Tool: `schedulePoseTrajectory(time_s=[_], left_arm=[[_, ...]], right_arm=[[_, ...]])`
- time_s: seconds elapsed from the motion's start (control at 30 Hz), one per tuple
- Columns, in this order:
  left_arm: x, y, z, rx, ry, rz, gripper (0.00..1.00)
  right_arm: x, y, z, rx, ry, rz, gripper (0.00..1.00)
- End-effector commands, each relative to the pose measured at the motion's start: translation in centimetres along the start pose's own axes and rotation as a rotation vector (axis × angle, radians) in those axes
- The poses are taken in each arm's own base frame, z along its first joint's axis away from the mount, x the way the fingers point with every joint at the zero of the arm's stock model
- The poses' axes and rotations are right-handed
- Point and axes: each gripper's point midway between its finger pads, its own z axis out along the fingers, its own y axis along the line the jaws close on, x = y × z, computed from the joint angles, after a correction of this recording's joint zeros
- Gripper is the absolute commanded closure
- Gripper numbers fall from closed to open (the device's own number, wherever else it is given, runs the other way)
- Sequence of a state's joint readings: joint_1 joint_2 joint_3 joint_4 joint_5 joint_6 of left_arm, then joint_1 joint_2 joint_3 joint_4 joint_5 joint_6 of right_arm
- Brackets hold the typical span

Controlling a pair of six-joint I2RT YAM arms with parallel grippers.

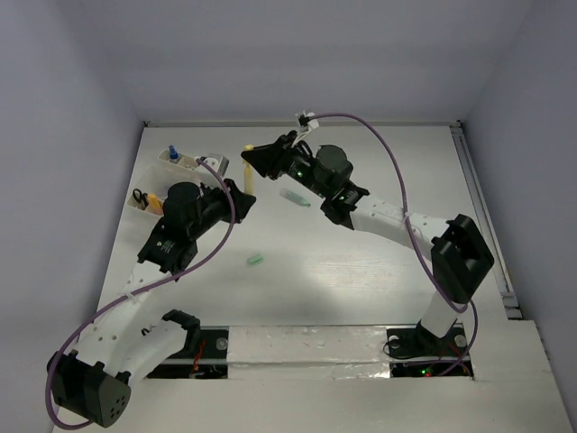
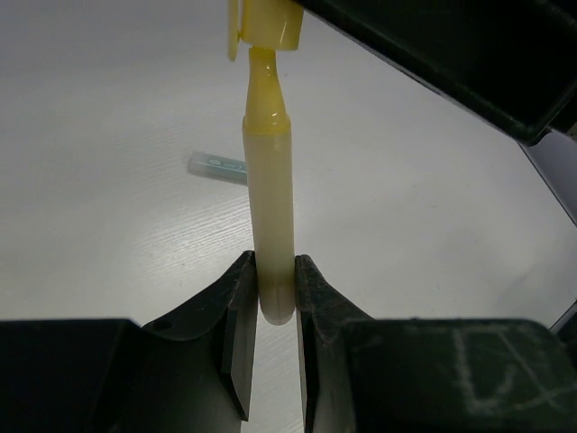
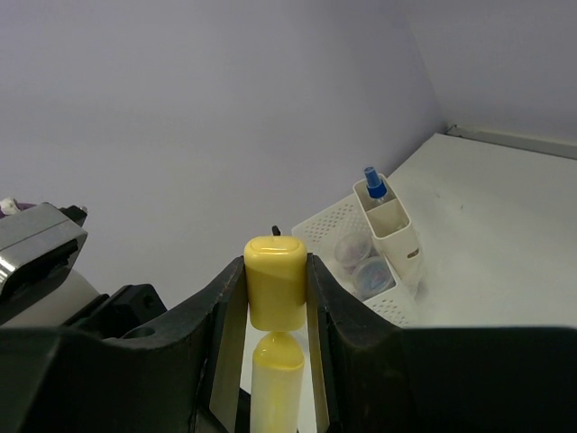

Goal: Sort the stationery into containers
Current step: Close the pen cap on the pen.

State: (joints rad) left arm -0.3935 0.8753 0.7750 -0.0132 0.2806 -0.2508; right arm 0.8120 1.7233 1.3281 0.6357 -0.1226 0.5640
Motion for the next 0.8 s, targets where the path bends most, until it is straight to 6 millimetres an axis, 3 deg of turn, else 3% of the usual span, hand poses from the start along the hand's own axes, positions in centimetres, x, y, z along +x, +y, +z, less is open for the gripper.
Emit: schedulePoseTrajectory(time_s=[0.0, 0.27, 0.77], left_arm=[[-3.4, -1.3, -0.7, 0.029, -0.094, 0.038, 1.0], [-3.6, -1.1, -0.9, 0.014, -0.107, 0.04, 1.0], [-4.4, -0.1, -1.5, -0.056, -0.144, 0.038, 1.0]], right_arm=[[-1.4, 1.8, 0.9, -0.044, -0.043, -0.023, 1.0], [-0.5, 1.8, 0.7, -0.042, -0.027, -0.022, 1.0], [3.9, 2.5, -1.6, -0.052, 0.075, 0.023, 1.0]])
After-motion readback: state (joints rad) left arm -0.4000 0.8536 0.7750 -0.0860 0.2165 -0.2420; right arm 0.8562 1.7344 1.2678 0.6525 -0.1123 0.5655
